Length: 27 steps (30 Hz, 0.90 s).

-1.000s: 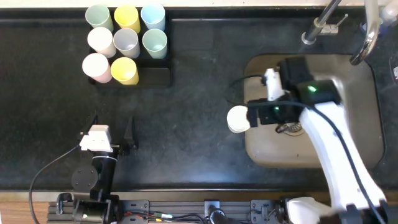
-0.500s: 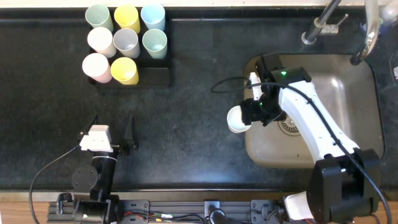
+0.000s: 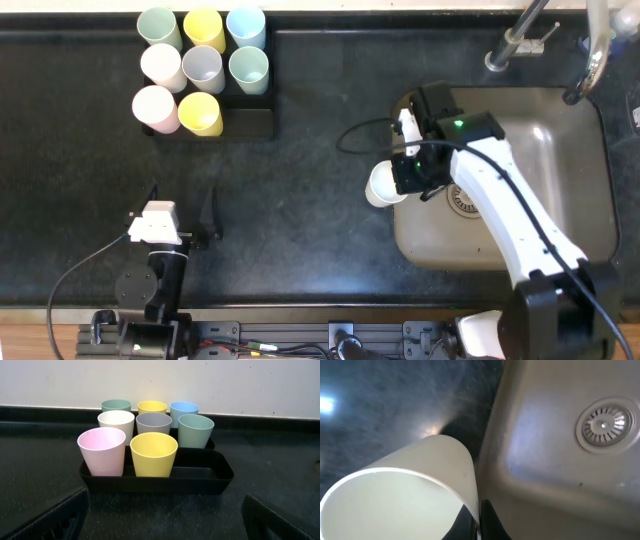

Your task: Store Cups

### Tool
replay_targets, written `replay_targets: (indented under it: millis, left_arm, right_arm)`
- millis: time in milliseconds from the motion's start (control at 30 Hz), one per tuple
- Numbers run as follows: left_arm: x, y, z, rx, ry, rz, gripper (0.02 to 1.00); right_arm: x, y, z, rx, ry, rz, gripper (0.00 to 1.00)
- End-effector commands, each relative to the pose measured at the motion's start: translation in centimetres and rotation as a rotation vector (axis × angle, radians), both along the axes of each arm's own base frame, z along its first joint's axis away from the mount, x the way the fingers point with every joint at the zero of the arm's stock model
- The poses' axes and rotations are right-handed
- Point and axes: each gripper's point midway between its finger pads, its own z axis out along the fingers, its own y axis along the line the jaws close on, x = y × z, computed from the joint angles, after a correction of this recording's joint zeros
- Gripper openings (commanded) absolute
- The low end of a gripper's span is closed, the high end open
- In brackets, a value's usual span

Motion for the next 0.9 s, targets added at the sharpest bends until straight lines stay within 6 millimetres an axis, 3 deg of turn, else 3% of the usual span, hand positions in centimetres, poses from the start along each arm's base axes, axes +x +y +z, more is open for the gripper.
replay_targets:
  millis: [33, 367, 500, 533, 633, 767, 900]
  left_arm:
    - [0.0, 0.0, 0.1, -0.009, -0.005, -0.002, 1.000]
    - [0.0, 0.0, 0.1, -0.009, -0.005, -0.002, 1.000]
    - [0.0, 0.0, 0.1, -0.009, -0.005, -0.002, 0.998]
    - [0.0, 0.0, 0.1, -0.009, -0.005, -0.002, 1.000]
    - [0.0, 0.0, 0.1, -0.009, -0.005, -0.002, 1.000]
    - [0.0, 0.0, 0.1, -0.009, -0.005, -0.002, 0.998]
    - [0.0, 0.0, 0.1, -0.009, -0.005, -0.002, 1.000]
  right_arm:
    - [0.8, 2.6, 4.3, 0.151, -0.121, 0.034, 0.042]
    - [3.9, 6.7, 17.4, 0.232, -0.479, 0.038, 0.042]
    - [5.4, 9.2, 21.4, 0.217, -0.569, 0.044, 0.040]
    - [6.3, 10.9, 22.5, 0.210, -0.581, 0.047, 0.040]
    - [7.4, 13.1, 22.8, 0.213, -0.568, 0.059, 0.040]
    - [9.1, 16.8, 21.6, 0.219, -0.524, 0.079, 0.045]
    - [10.3, 20.3, 18.3, 0.203, -0.453, 0.106, 0.042]
